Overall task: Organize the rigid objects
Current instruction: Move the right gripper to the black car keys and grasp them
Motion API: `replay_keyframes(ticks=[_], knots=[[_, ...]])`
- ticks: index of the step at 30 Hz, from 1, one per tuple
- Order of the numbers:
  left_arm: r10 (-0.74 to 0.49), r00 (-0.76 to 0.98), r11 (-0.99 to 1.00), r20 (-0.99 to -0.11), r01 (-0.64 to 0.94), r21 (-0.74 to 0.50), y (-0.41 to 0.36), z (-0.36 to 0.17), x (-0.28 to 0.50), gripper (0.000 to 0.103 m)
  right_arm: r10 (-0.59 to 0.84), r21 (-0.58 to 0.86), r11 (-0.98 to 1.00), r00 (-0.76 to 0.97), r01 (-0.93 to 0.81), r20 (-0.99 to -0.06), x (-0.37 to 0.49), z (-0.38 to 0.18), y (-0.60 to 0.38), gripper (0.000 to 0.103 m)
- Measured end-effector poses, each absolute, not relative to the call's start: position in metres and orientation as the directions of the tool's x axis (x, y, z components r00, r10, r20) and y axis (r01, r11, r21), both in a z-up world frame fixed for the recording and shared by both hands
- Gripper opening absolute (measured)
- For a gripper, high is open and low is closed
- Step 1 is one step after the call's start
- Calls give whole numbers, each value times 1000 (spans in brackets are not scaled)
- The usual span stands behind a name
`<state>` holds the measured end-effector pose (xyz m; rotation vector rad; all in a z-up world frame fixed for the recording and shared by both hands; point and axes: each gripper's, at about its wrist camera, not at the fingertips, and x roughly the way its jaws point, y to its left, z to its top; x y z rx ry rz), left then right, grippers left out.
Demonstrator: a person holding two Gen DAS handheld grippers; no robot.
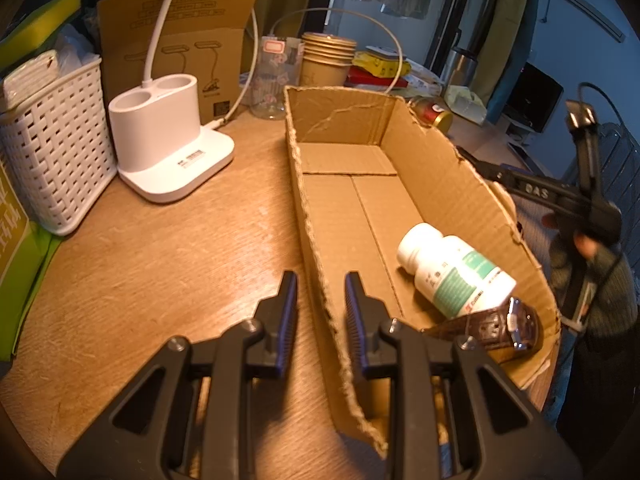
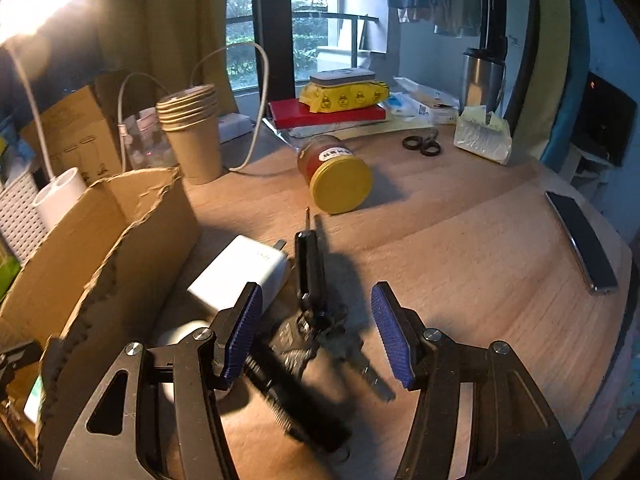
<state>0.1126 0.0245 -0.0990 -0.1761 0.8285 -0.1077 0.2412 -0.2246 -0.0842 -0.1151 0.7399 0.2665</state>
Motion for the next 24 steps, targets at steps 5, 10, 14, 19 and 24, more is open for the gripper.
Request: replay_keyframes(ticks=[5,10,14,19,24], knots=[[-164,672,980,-723,26,-198,24,-99,113,26,179,-39,958,702,-283,-690,259,-87,-219,60],[-164,672,980,-723,26,-198,25,-99,113,26,156,-65,957,690,-284,-707,275,-94,-215,54],[-164,672,980,-723,26,-198,25,-99,113,26,151,-71,954,672,-291,-725,282,-99,-212,47],[-163,672,980,-723,26,-197,25,-99,113,26,150,-77,948,647,-309,-747,288,-104,-207,34],[-164,671,980,-723,26,-198,25,-99,113,26,160,-84,939,638,-334,-754,288,-106,-202,21]])
